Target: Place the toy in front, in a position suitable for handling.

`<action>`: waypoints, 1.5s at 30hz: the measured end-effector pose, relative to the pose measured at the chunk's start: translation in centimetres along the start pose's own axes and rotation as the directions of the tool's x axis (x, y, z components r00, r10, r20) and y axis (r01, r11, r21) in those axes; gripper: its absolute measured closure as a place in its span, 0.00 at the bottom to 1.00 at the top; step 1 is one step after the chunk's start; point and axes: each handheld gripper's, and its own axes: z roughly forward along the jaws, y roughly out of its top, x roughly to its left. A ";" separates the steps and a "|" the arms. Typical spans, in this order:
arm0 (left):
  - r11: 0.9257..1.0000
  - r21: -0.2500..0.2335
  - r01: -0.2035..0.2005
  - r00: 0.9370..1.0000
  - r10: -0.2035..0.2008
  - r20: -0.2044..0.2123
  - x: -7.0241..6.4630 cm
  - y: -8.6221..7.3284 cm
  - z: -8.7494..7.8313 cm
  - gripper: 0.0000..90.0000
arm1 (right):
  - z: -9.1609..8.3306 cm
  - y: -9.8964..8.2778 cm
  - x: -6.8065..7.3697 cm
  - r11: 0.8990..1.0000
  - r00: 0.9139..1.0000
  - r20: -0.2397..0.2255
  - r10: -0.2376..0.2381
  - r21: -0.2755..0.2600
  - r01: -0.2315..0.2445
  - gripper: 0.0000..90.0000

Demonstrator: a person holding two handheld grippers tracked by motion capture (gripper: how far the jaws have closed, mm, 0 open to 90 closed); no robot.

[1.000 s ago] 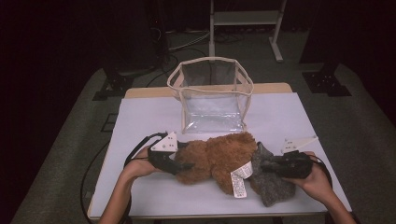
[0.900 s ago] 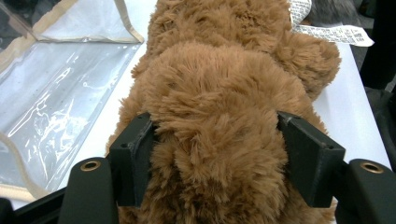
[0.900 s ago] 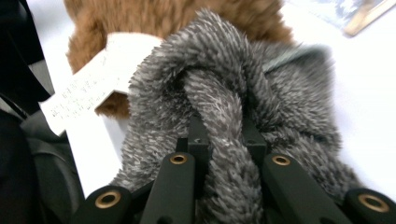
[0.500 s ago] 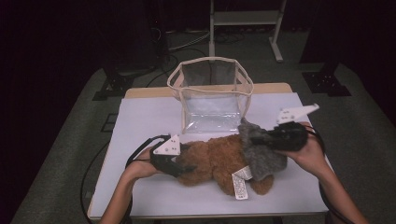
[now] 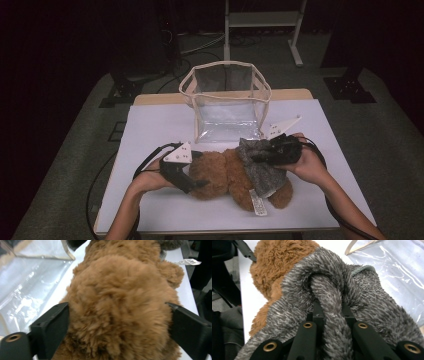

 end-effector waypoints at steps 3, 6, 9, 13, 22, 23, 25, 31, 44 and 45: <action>1.000 -0.010 0.027 0.999 -0.027 0.023 0.0 -0.3 0.8 0.02 | -0.1 -0.6 0.3 1.000 1.000 -0.006 0.000 -0.010 0.000 0.88; 0.999 -0.016 0.030 0.999 -0.030 0.031 -0.1 -0.3 1.5 0.00 | -0.2 -0.9 0.5 1.000 1.000 -0.005 -0.005 -0.016 0.005 0.88; 1.000 -0.026 0.003 0.999 -0.002 0.041 -0.3 -0.2 2.2 0.04 | -0.5 -1.2 0.7 1.000 1.000 0.000 -0.006 -0.020 0.006 0.88; 0.998 -0.046 -0.042 0.998 0.043 0.037 -0.4 0.5 3.4 0.26 | -1.6 -1.6 0.8 1.000 0.999 0.033 0.001 -0.003 -0.001 0.88; 0.989 -0.050 -0.136 0.989 0.139 0.053 -0.4 4.1 7.9 0.36 | -6.6 -3.4 -0.1 0.999 0.988 0.148 0.036 0.003 -0.037 0.88; 0.990 -0.047 -0.136 0.989 0.138 0.057 -0.3 4.4 8.2 0.37 | -7.1 -3.4 -0.3 0.999 0.988 0.150 0.044 -0.008 -0.043 0.88; 0.991 -0.049 -0.121 0.990 0.124 0.065 0.0 4.7 8.4 0.37 | -7.7 -3.5 -0.9 0.998 0.986 0.159 0.058 -0.024 -0.055 0.88; 0.994 -0.002 -0.107 0.993 0.107 0.045 0.7 4.5 6.6 0.39 | -6.4 -3.6 -1.6 0.997 0.990 0.126 0.068 -0.040 -0.063 0.88; 0.988 0.113 -0.110 0.994 0.111 -0.008 0.9 2.9 0.5 0.39 | -2.6 -0.3 -0.6 0.997 0.999 0.029 0.028 -0.075 -0.026 0.88; 0.986 0.123 -0.109 0.994 0.111 -0.013 1.0 2.4 0.1 0.39 | -1.8 0.0 -0.4 0.998 1.000 0.017 0.020 -0.066 -0.019 0.88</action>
